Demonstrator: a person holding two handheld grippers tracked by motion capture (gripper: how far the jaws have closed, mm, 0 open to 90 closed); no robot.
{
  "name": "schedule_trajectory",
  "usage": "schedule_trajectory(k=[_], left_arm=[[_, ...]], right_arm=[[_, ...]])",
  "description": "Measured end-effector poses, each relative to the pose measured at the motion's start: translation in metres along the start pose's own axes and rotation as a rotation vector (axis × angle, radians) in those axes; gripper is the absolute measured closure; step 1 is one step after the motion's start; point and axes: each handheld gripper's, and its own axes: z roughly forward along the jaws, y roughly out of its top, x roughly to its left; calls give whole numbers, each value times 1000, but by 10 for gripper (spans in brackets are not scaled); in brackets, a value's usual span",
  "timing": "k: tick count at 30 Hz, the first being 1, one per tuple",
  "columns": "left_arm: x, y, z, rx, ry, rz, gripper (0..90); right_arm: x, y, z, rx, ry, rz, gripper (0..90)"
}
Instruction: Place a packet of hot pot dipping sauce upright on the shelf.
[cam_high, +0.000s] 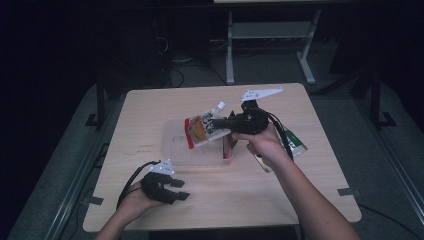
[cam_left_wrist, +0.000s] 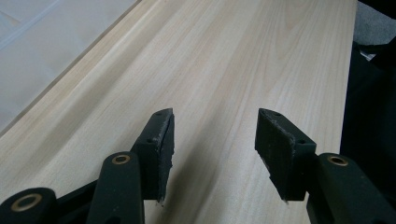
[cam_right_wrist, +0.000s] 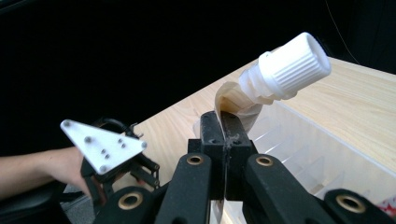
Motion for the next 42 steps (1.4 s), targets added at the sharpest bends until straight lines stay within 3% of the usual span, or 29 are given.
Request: schedule_trajectory(k=[12, 27, 42], left_arm=[[0, 0, 0, -5, -4, 7, 467], [-1, 0, 0, 3, -10, 24, 467], [-3, 0, 2, 0, -24, 14, 467]], right_arm=[[-5, 11, 30, 10, -13, 25, 896], [-2, 14, 66, 24, -4, 34, 897], [-1, 8, 97, 60, 3, 38, 896]])
